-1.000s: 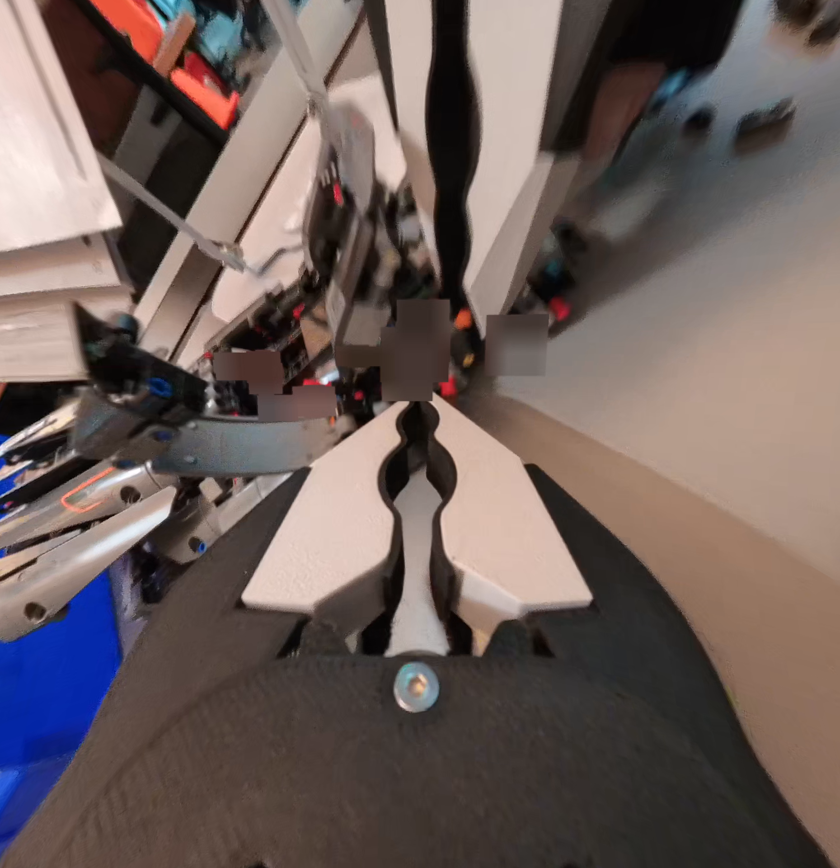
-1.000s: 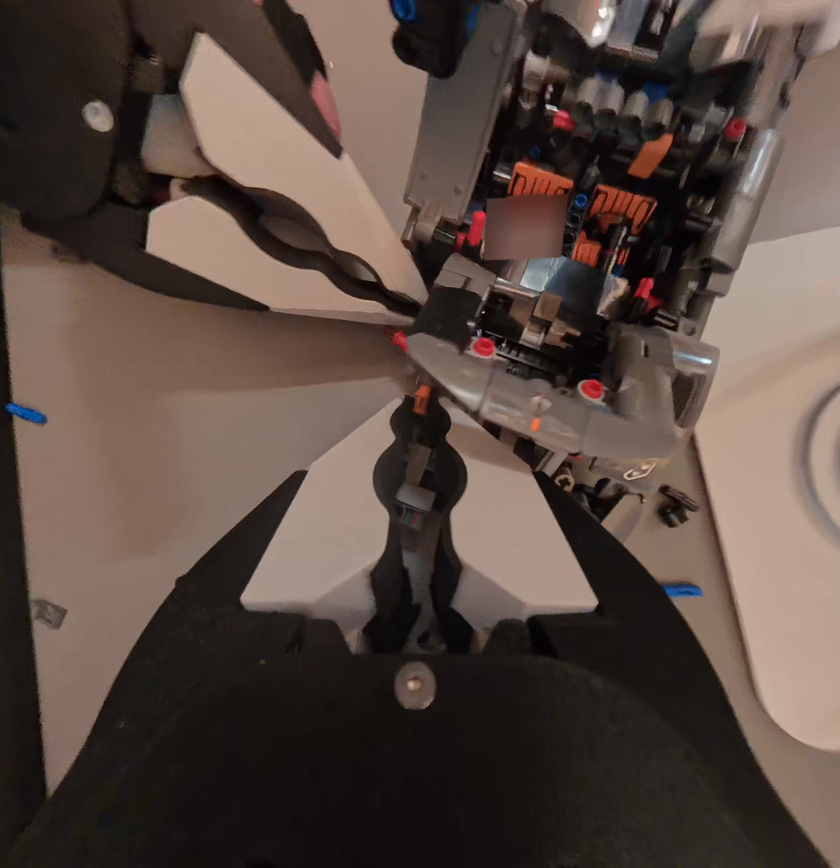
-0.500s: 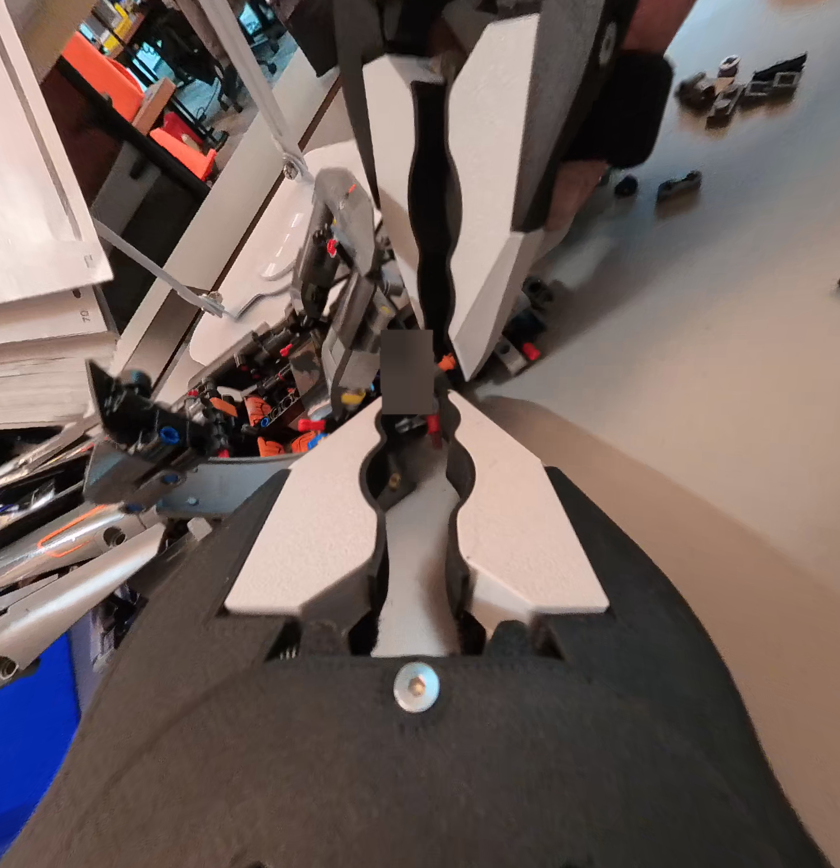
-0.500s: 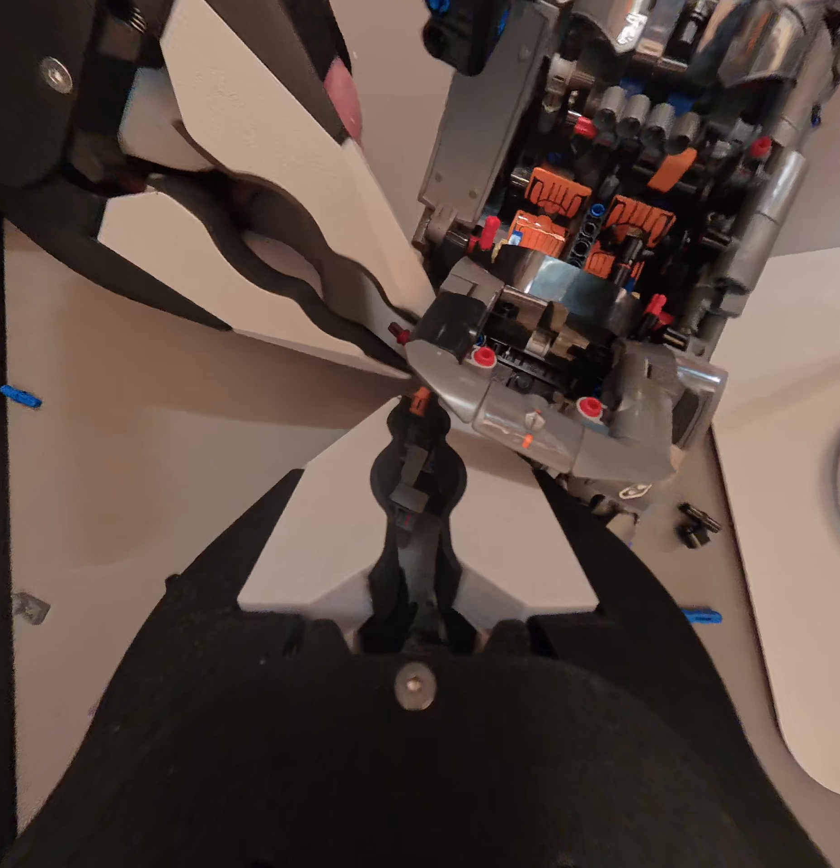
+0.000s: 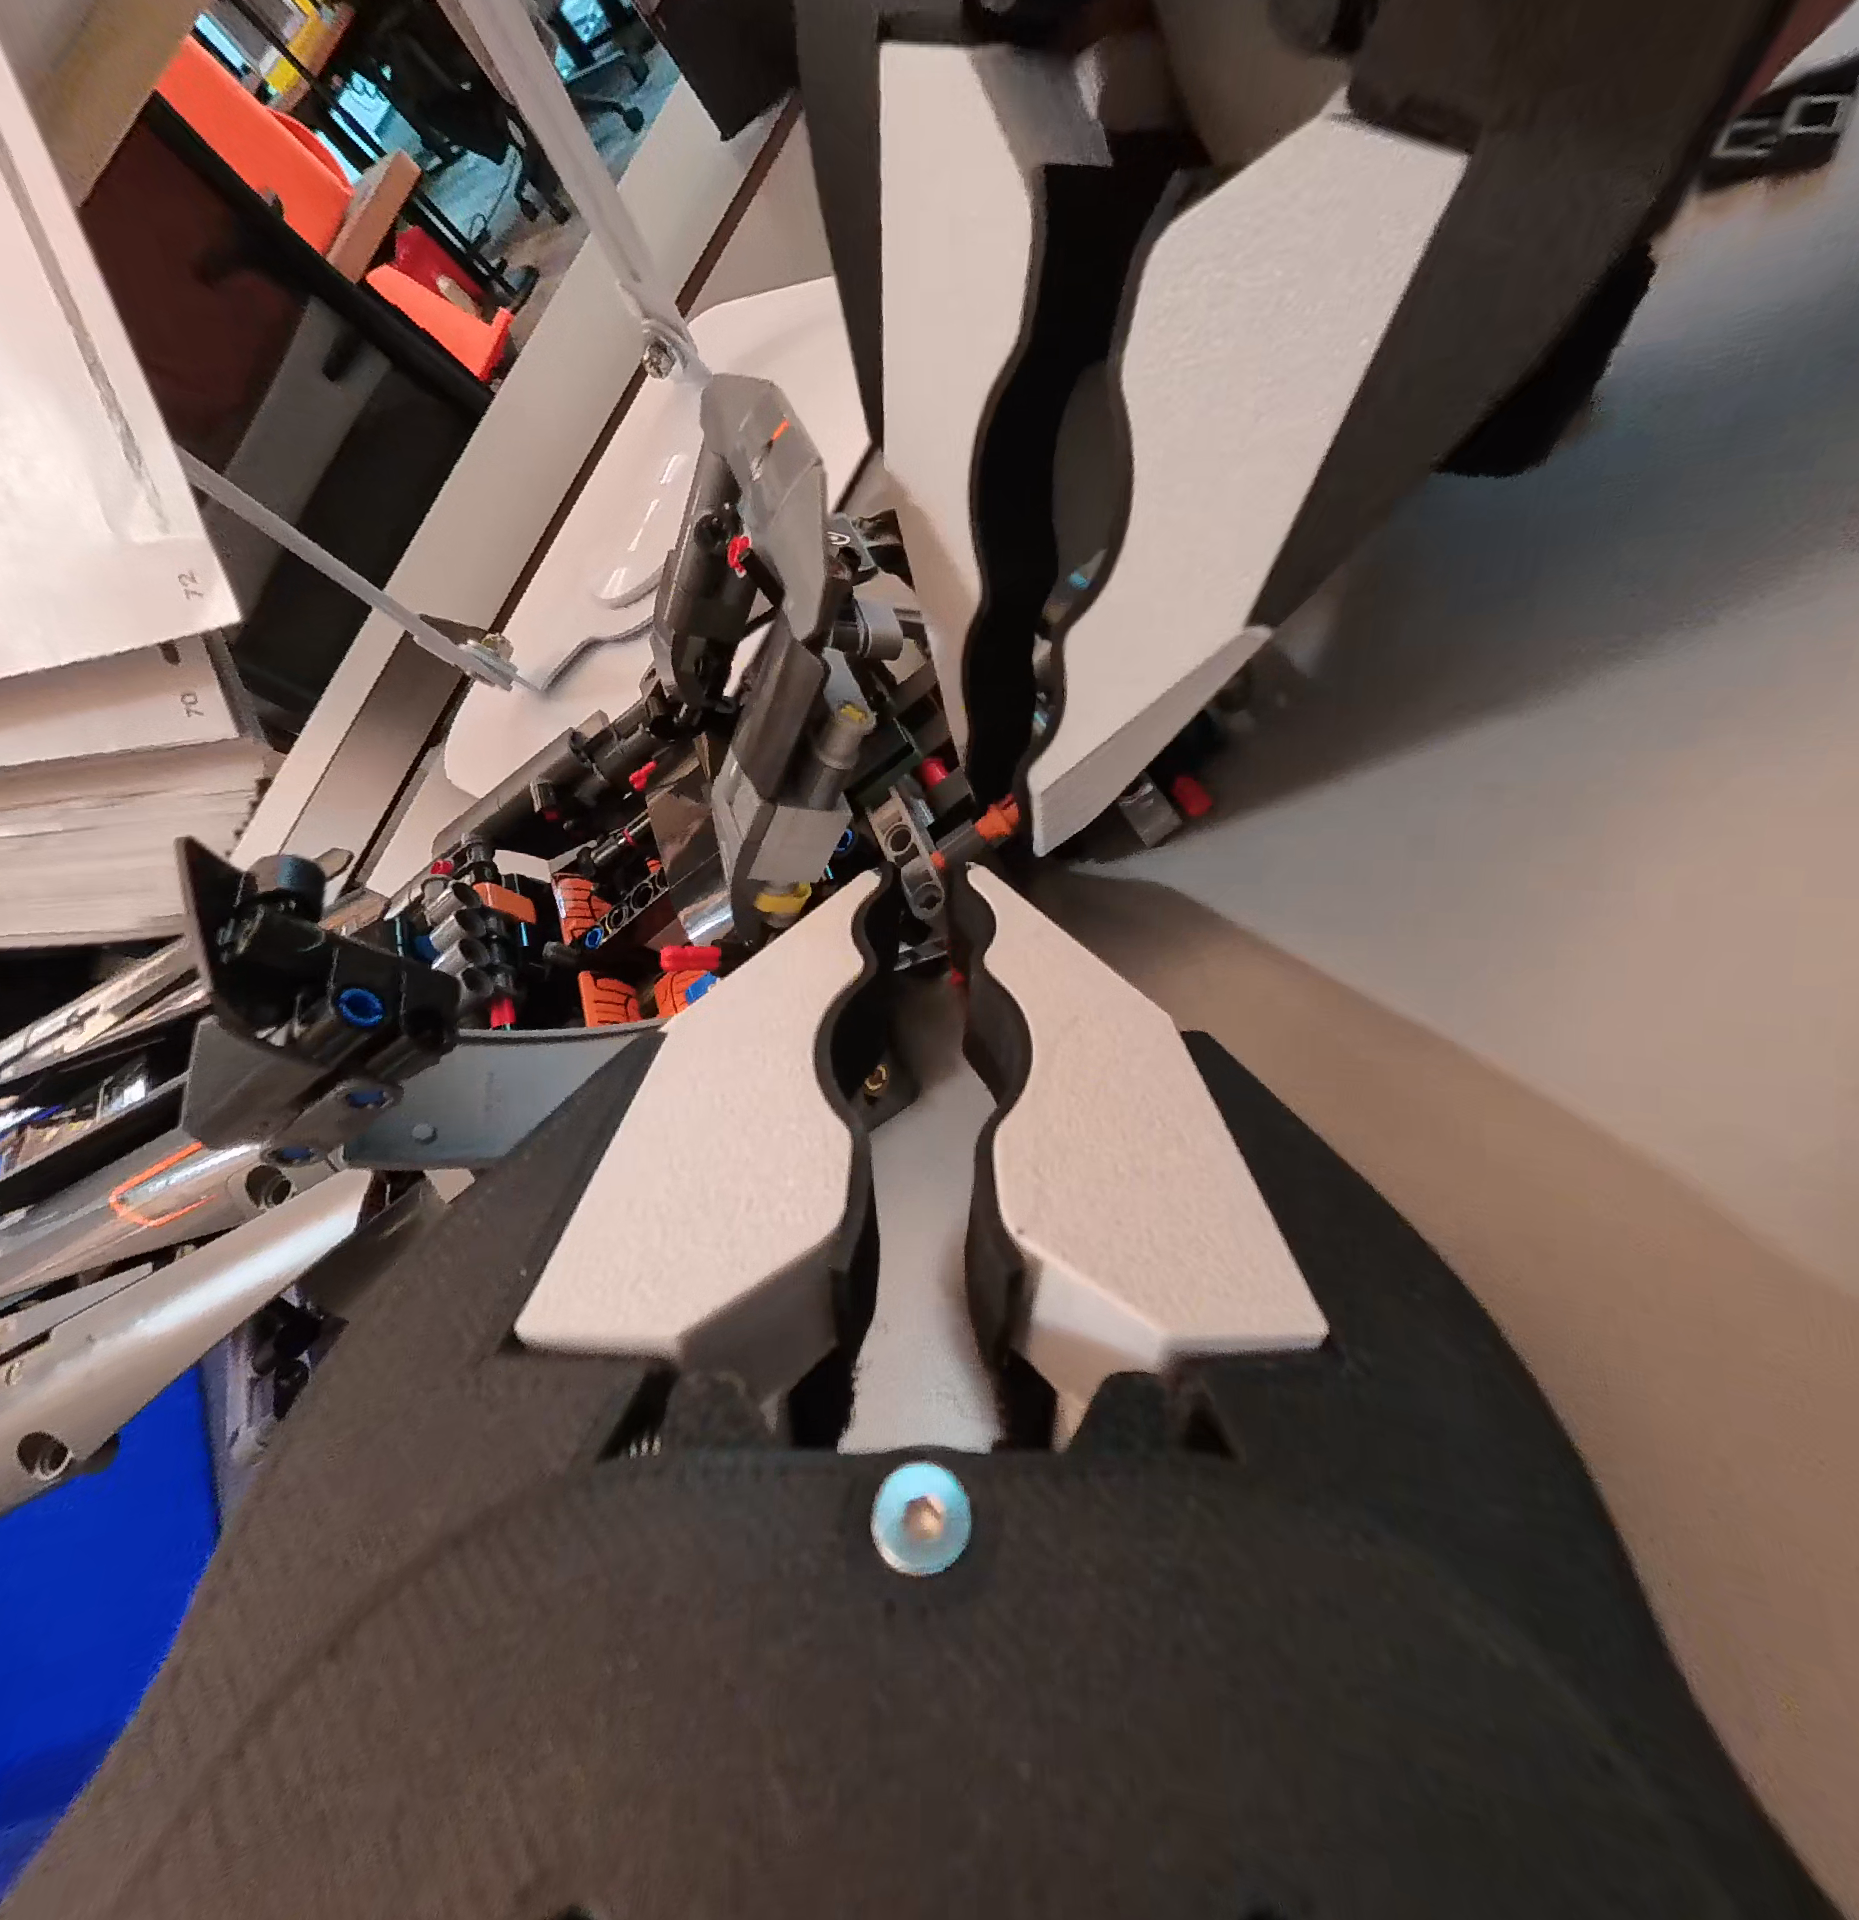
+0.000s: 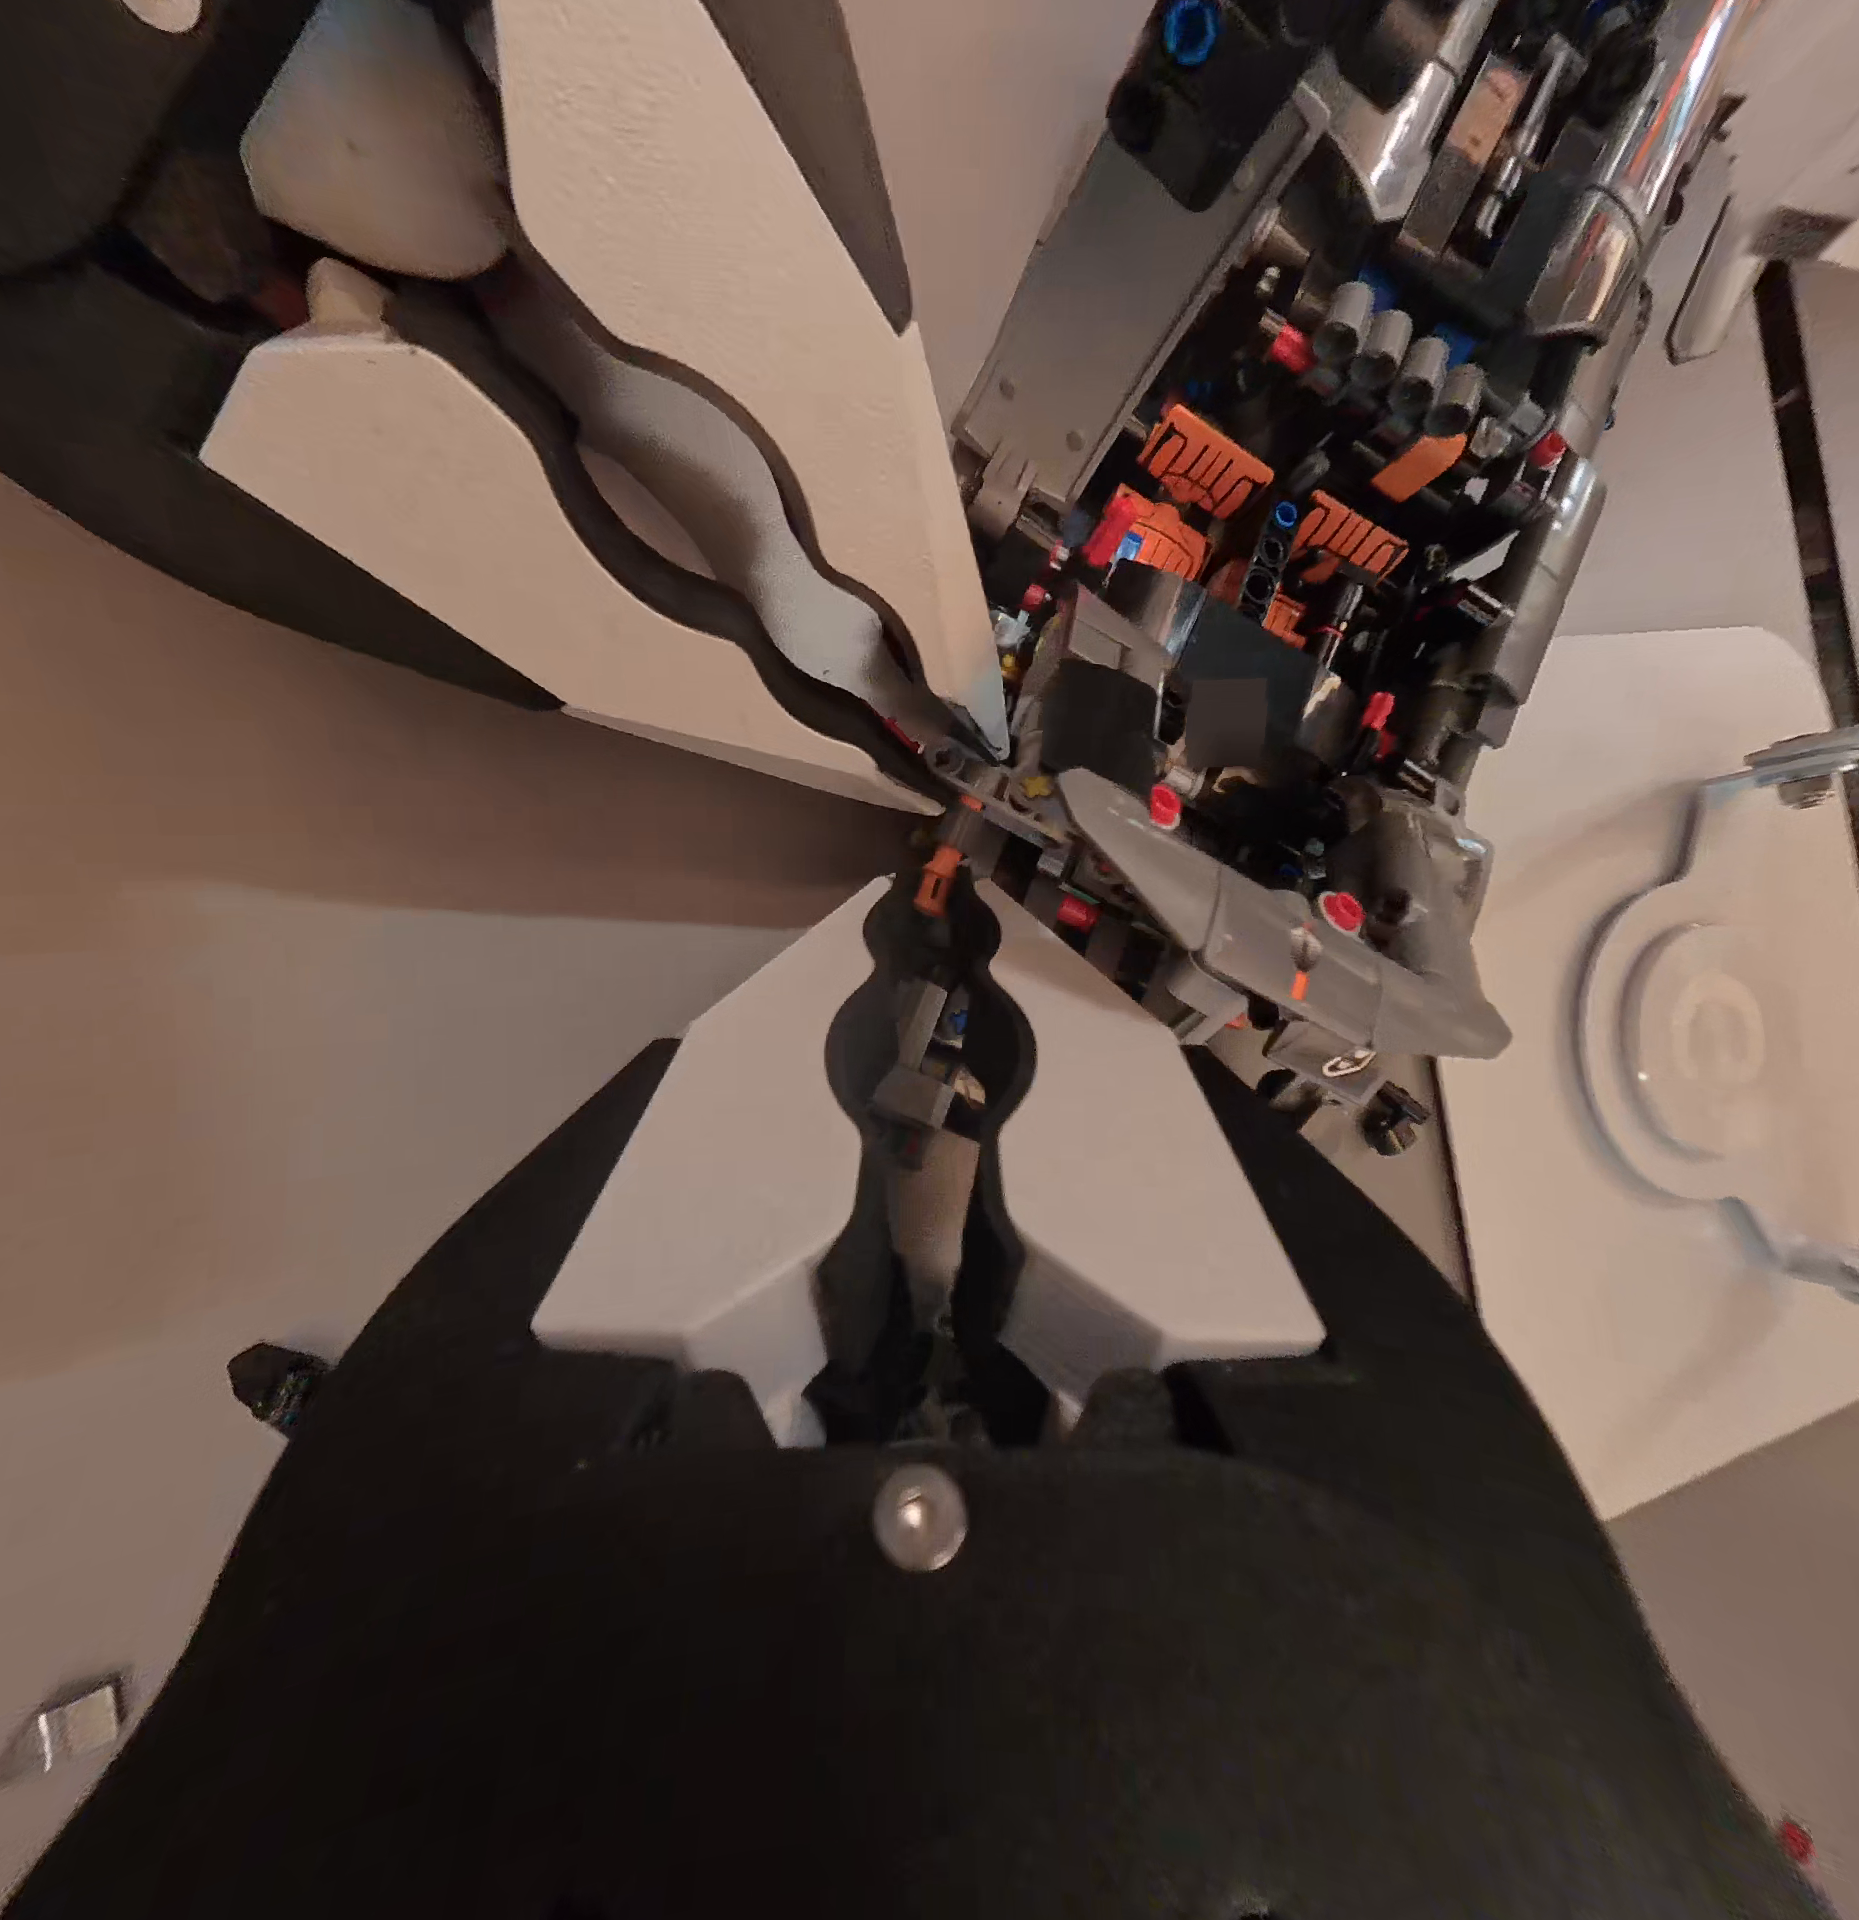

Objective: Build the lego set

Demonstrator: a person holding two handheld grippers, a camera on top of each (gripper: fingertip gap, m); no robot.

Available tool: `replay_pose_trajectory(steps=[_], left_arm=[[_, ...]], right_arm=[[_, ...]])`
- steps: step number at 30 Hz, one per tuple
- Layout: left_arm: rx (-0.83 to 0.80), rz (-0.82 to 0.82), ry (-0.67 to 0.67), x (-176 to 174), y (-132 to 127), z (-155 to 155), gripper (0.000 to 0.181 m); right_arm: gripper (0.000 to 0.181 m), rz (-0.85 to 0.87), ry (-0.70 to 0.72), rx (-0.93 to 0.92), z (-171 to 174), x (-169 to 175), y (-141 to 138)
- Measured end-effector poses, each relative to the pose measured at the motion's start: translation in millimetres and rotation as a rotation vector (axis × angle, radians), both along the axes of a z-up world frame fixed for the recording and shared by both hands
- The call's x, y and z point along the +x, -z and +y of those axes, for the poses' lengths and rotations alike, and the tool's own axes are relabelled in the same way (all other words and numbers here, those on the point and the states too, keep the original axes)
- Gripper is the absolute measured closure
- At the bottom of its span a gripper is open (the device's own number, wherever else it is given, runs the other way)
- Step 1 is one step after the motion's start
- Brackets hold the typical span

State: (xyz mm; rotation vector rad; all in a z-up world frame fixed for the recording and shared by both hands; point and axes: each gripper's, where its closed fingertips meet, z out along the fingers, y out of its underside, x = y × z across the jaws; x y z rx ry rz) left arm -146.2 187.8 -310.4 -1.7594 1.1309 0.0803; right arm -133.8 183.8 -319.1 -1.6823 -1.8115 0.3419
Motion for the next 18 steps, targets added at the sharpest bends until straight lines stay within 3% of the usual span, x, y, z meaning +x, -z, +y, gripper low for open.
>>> replay_pose_trajectory(steps=[3,11,15,18], left_arm=[[0.006,0.004,0.005,0.7,0.2,-0.6,0.175],[0.025,0.013,0.022,4.0,0.0,-1.3,0.175],[0.028,0.016,0.038,6.9,0.3,-2.8,0.175],[0.029,0.015,0.040,7.5,0.0,-3.1,0.175]], right_arm=[[0.179,-0.018,-0.008,0.060,-0.5,-1.6,-0.6],[0.179,0.131,0.099,-0.338,-3.2,-3.6,-3.0],[0.178,0.011,0.056,-0.059,-3.8,-1.9,-2.7],[0.179,0.036,0.074,-0.117,-5.1,-1.9,-3.2]])
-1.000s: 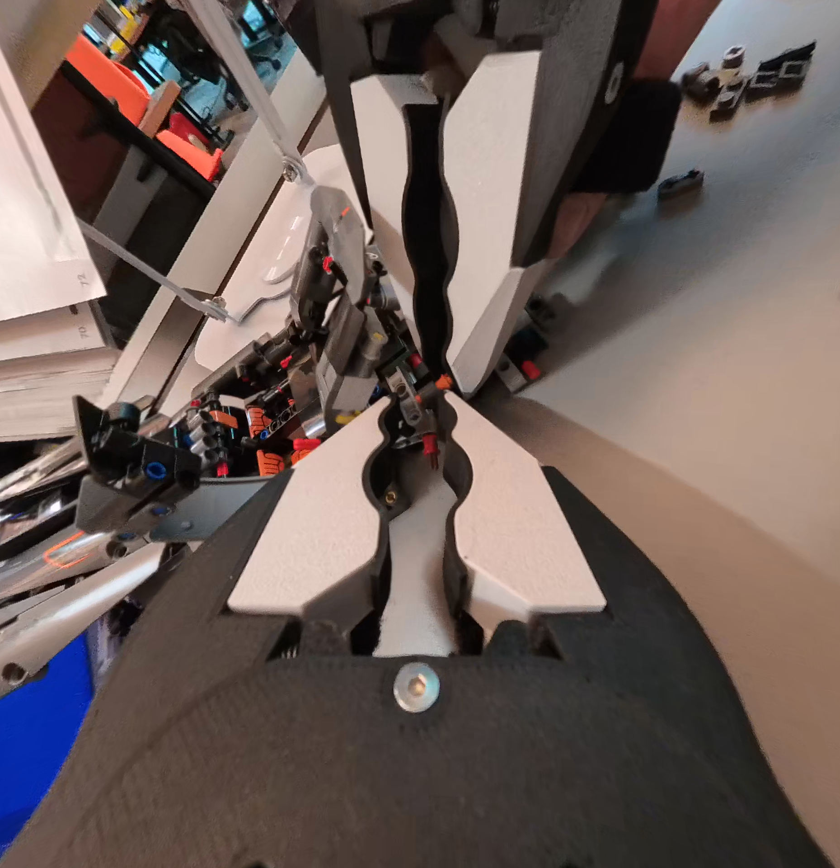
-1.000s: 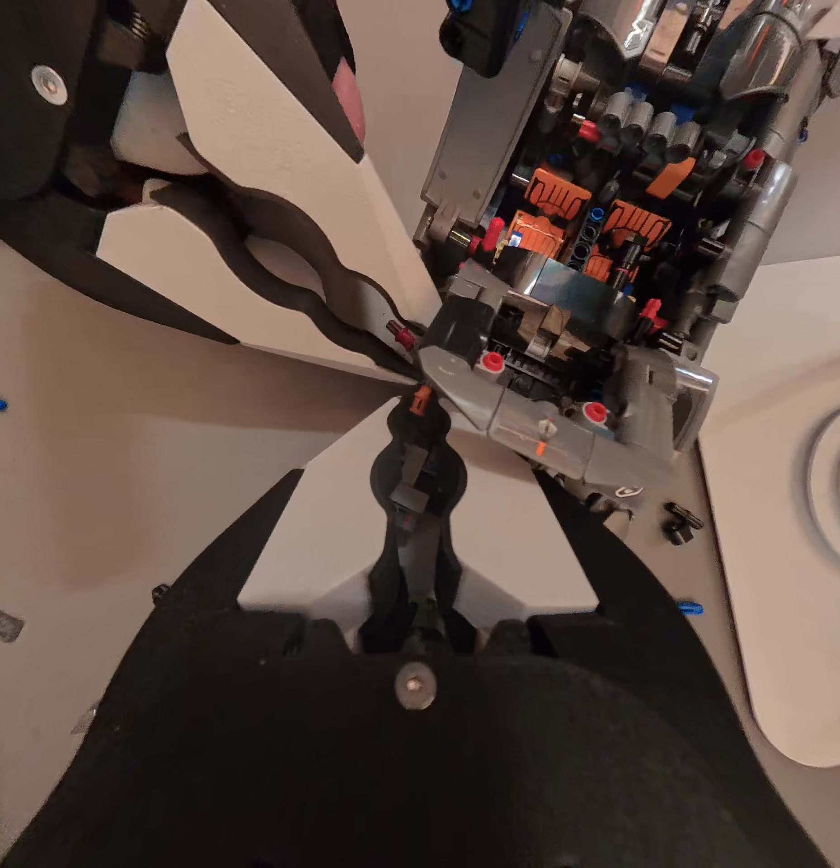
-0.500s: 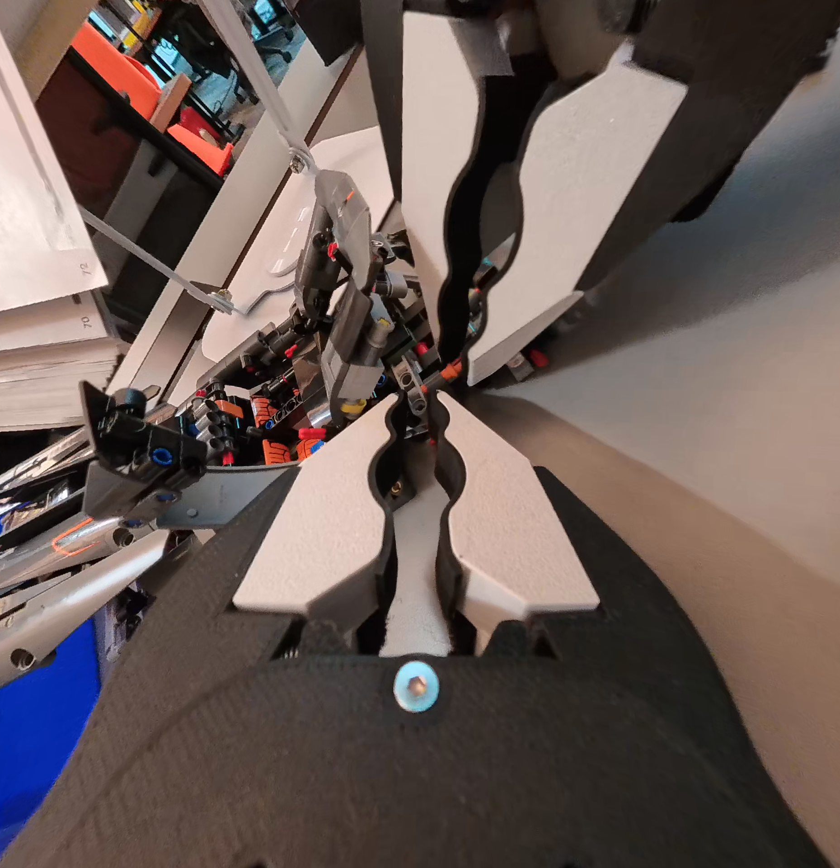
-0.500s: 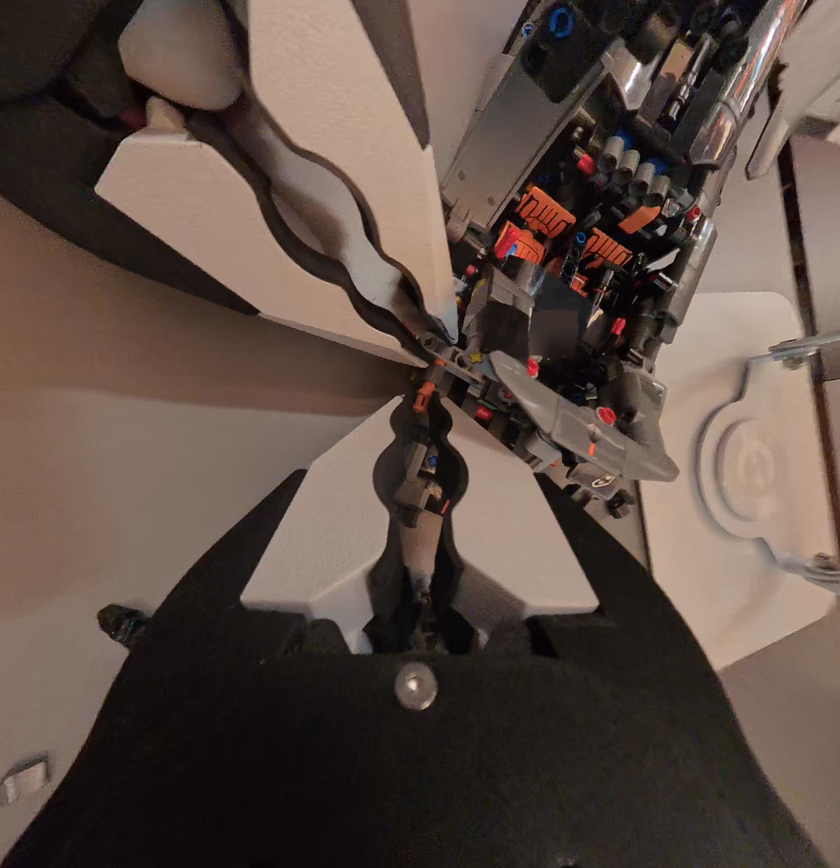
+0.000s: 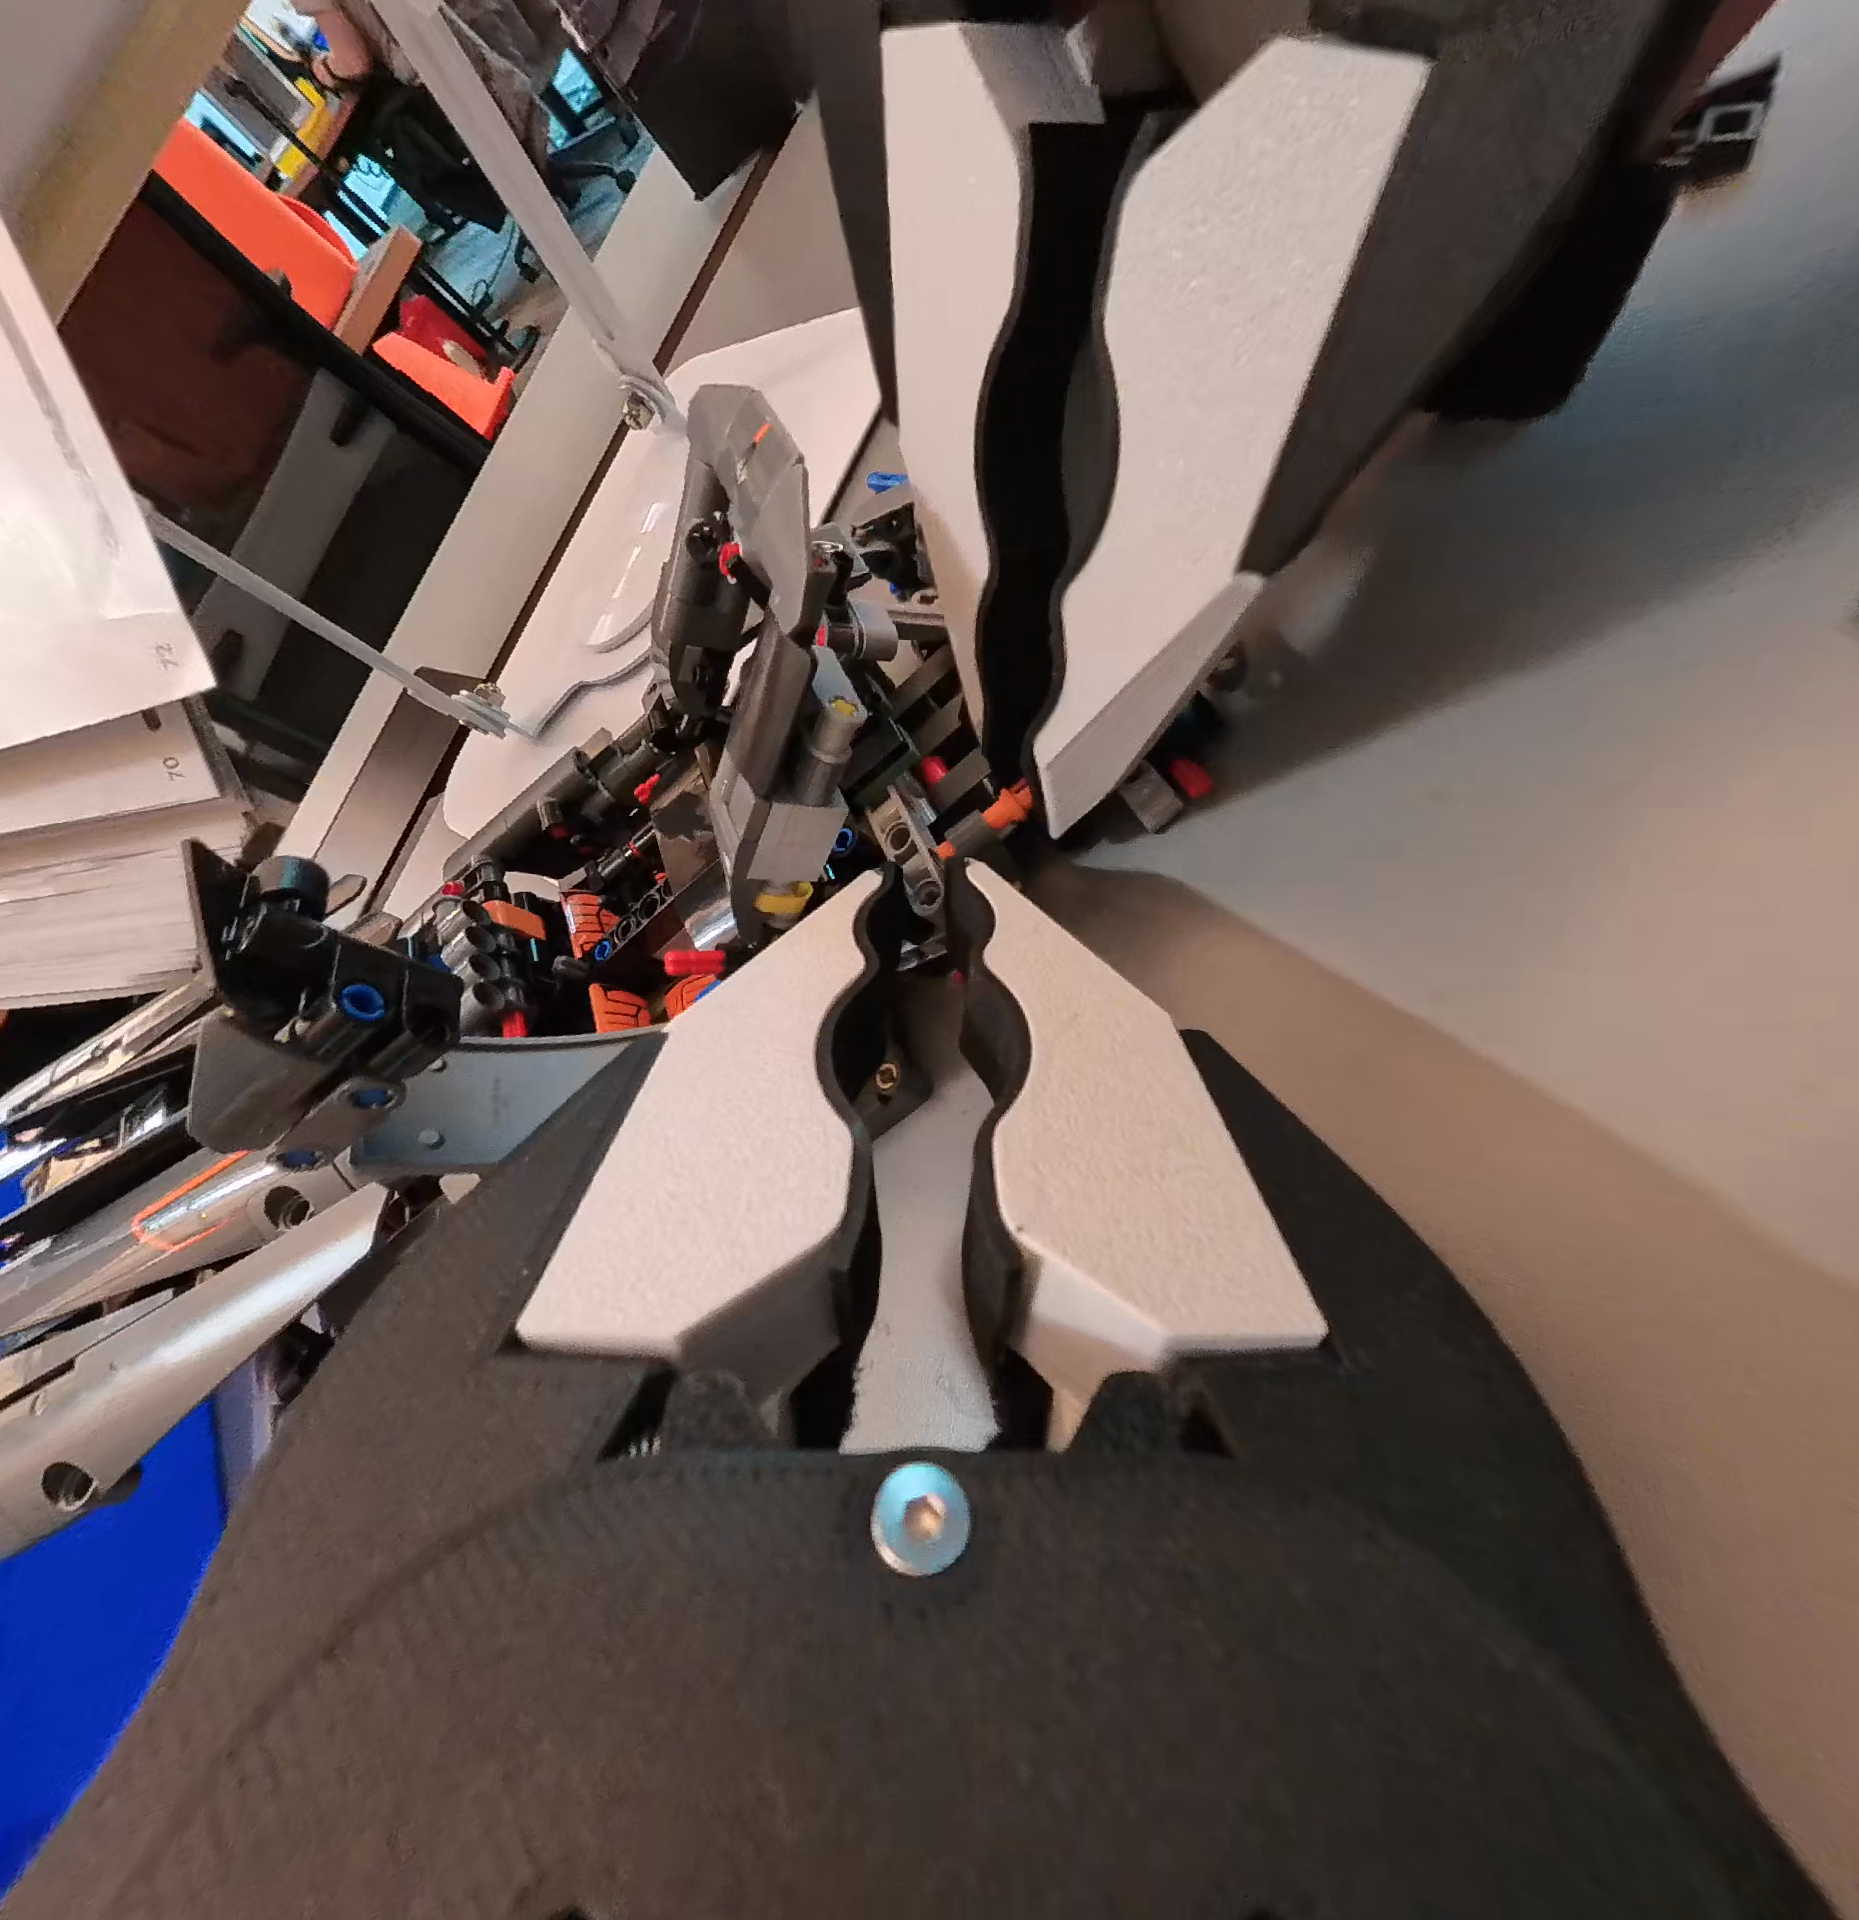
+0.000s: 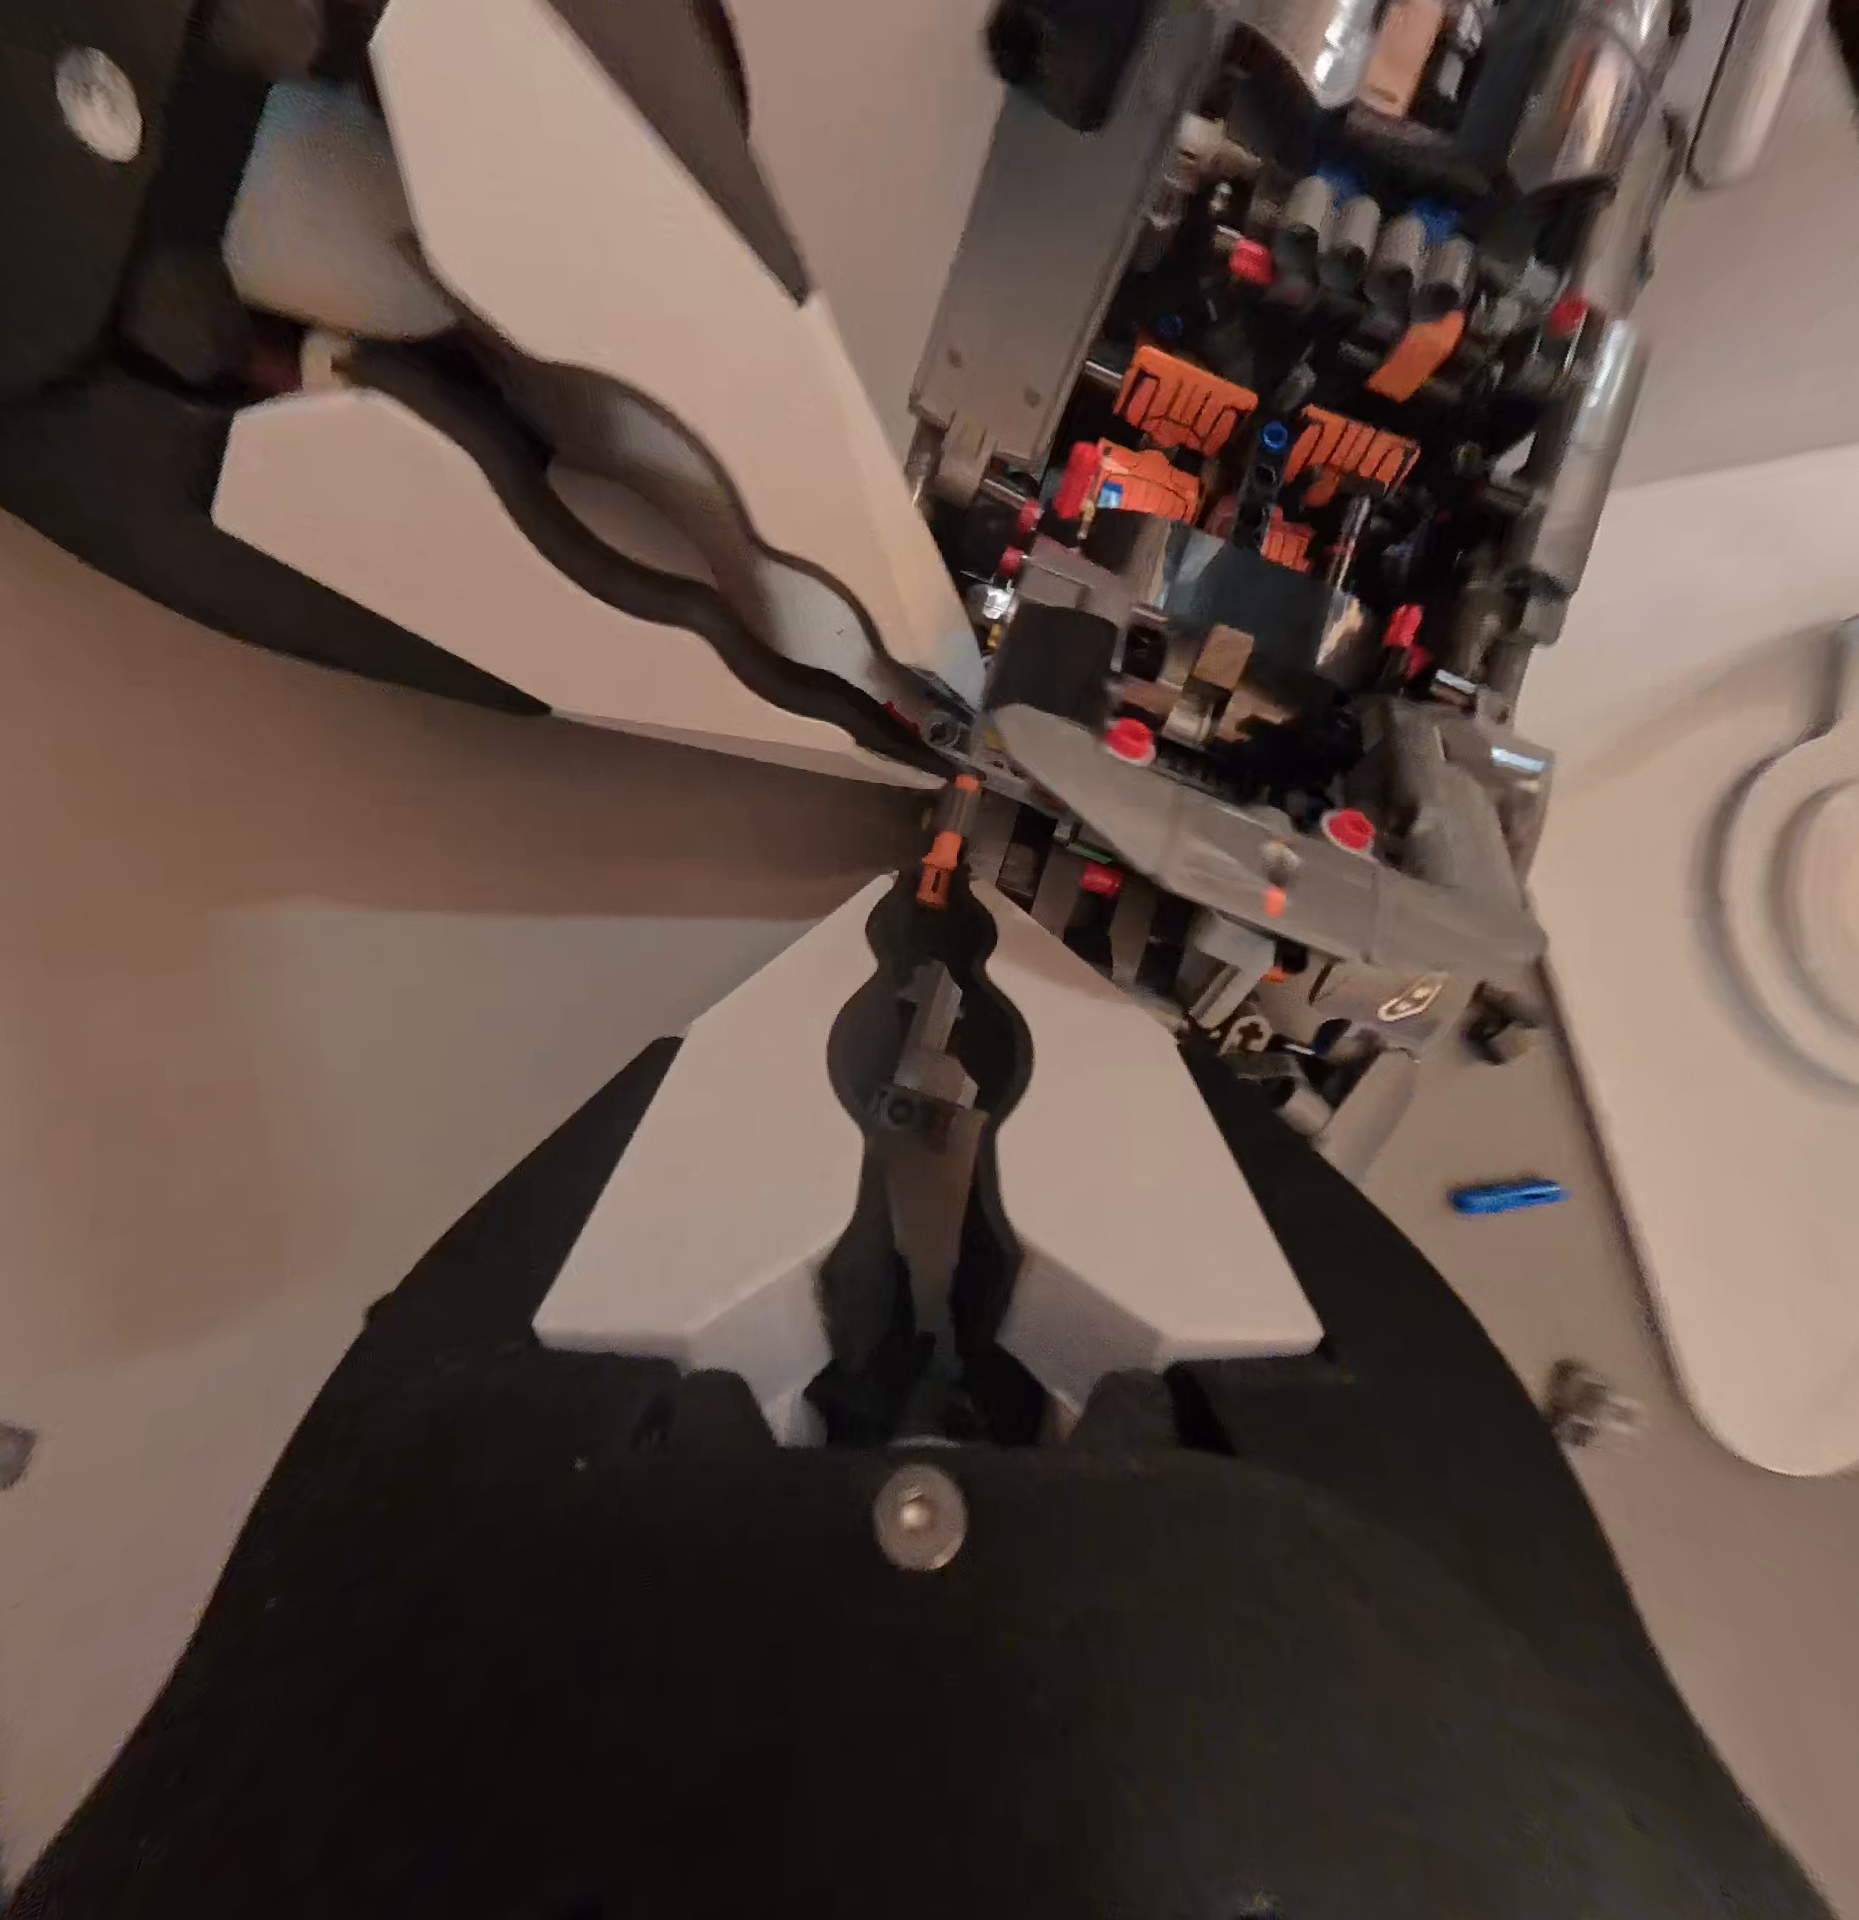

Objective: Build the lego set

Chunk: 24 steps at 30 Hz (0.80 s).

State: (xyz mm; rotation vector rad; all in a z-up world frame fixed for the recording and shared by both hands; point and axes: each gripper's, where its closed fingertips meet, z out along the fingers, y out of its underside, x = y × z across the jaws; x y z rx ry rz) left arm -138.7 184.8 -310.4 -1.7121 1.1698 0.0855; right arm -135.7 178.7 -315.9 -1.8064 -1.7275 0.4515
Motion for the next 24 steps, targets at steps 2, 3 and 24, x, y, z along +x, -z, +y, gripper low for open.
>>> replay_pose_trajectory(steps=[2,3,24], left_arm=[[0.007,0.005,0.004,1.4,-0.2,-0.4,0.175],[0.005,0.004,0.009,1.9,0.0,-0.5,0.175],[0.006,0.000,0.029,4.6,-0.7,-3.1,0.175]], right_arm=[[0.179,0.068,0.029,-0.136,-1.5,1.5,-1.1],[0.179,0.072,0.033,-0.138,-1.7,2.2,-1.2],[0.179,-0.053,0.022,0.097,-3.0,7.3,-3.6]])
